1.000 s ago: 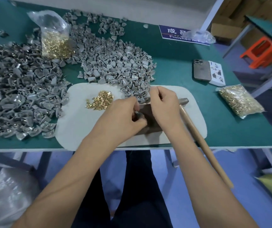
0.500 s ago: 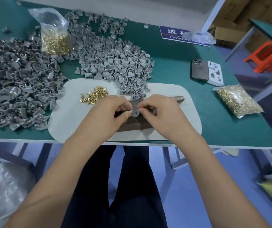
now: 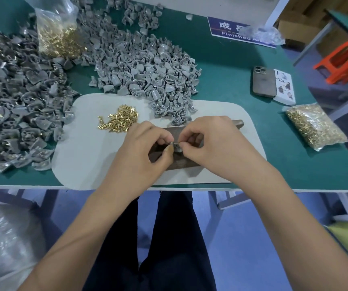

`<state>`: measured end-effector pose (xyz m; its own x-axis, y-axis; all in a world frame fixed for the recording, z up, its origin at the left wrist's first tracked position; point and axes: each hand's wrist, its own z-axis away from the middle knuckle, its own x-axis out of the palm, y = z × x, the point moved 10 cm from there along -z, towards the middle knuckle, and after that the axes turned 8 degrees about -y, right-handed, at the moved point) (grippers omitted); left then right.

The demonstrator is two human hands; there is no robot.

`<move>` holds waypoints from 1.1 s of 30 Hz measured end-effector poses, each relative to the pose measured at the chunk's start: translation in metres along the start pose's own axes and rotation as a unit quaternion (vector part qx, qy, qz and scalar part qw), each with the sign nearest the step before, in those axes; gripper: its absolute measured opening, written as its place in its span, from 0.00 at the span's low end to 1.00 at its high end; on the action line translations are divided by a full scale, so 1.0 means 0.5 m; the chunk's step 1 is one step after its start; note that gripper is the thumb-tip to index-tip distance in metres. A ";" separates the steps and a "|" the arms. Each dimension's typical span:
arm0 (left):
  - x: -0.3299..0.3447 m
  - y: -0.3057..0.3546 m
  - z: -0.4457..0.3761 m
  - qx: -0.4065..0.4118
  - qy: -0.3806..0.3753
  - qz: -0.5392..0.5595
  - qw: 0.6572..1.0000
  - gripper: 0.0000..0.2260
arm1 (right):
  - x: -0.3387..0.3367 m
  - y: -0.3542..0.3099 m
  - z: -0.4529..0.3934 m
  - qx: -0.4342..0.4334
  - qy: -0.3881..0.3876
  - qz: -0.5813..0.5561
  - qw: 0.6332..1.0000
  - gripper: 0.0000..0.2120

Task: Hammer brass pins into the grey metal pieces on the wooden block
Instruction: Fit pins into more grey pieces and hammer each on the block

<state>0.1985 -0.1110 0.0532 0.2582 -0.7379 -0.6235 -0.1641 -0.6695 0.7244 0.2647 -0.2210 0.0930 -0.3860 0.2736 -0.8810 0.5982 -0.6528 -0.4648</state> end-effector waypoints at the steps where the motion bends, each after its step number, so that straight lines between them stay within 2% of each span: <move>1: 0.000 -0.002 0.002 0.001 0.009 0.006 1.000 0.05 | -0.001 -0.002 -0.003 -0.001 -0.003 0.005 1.000 0.04; 6: -0.001 -0.006 0.003 0.013 0.025 0.022 0.999 0.05 | 0.000 -0.002 -0.009 -0.002 -0.012 0.015 1.000 0.05; 10: -0.004 -0.008 0.007 0.014 0.040 0.044 0.998 0.05 | 0.003 0.018 -0.006 0.017 -0.029 -0.034 0.999 0.05; 14: 0.007 -0.021 0.003 0.003 0.015 0.058 0.998 0.05 | 0.004 0.016 -0.004 0.025 -0.032 -0.059 0.997 0.06; 19: 0.007 -0.026 0.001 0.006 0.012 0.072 0.997 0.03 | -0.001 -0.028 -0.008 0.020 -0.032 0.073 0.997 0.05; 24: 0.001 -0.021 -0.001 0.015 0.015 0.065 0.998 0.05 | 0.017 -0.084 -0.009 0.055 -0.073 0.242 0.966 0.06; 26: 0.005 -0.022 -0.002 0.010 -0.002 0.069 0.998 0.10 | 0.034 -0.107 -0.010 0.060 -0.095 0.264 0.958 0.07; 29: 0.008 -0.028 -0.003 -0.009 -0.015 0.075 0.997 0.08 | 0.037 -0.127 -0.011 0.055 -0.097 0.276 0.955 0.12; 33: -0.001 -0.023 0.000 0.001 0.009 0.093 0.996 0.09 | 0.017 -0.101 -0.005 0.073 -0.069 0.265 0.959 0.04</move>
<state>0.2004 -0.1032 0.0451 0.2407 -0.8480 -0.4722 -0.2123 -0.5207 0.8269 0.2330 -0.1839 0.1090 -0.1499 -0.2136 -0.9653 0.6348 -0.7693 0.0716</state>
